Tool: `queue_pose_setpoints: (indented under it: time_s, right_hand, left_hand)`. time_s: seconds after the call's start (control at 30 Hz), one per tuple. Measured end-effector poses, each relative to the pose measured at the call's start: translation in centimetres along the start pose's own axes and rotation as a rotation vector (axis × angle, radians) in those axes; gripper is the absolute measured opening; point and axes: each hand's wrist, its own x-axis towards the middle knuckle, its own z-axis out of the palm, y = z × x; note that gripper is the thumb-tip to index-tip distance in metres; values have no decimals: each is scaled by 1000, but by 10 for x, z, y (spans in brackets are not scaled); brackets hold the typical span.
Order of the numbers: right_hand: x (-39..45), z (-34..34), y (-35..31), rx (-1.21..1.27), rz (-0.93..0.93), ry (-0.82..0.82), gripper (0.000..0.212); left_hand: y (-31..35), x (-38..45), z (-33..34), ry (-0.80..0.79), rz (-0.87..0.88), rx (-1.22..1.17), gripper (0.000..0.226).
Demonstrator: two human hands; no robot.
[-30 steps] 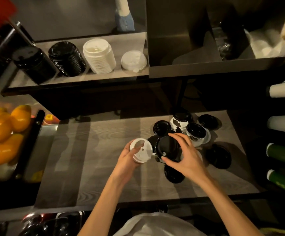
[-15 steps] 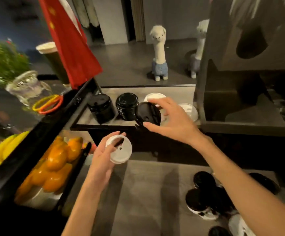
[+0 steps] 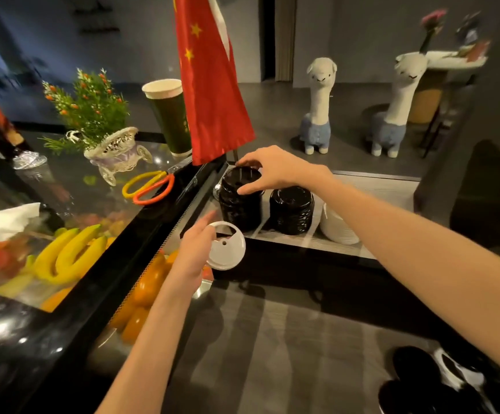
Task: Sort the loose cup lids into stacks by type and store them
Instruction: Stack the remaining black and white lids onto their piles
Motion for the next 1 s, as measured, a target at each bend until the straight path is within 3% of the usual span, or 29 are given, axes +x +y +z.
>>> queue_pose_setpoints:
  time_s: [0.13,0.4,0.53,0.6,0.73,0.87,1.0]
  right_hand:
    - [10,1,-2,-57,-23,-74,73]
    - [12,14,0,-80,-32,-71,75]
    - [6,12,-2,-138,-42,-101,79]
    - [-4,10,-4,-109,-47,-54,76]
    - [-43,10,-14,150,-114,165,58]
    - [-86,23,-34,207,-126,170,76]
    - [-109,23,-25,152,-139,256,79]
  left_hand:
    - [-1,9,1,-47,-3,-17,63]
    - [-5,10,1,-72,-1,-50,56]
    - [-5,7,-5,-36,-1,-108,44]
    - [-4,0,-9,-29,18,-138,36]
    - [-1,-12,-11,-42,116,-222,42]
    - [12,-25,6,-54,234,-343,32]
    - [27,-36,29,-115,272,-368,32]
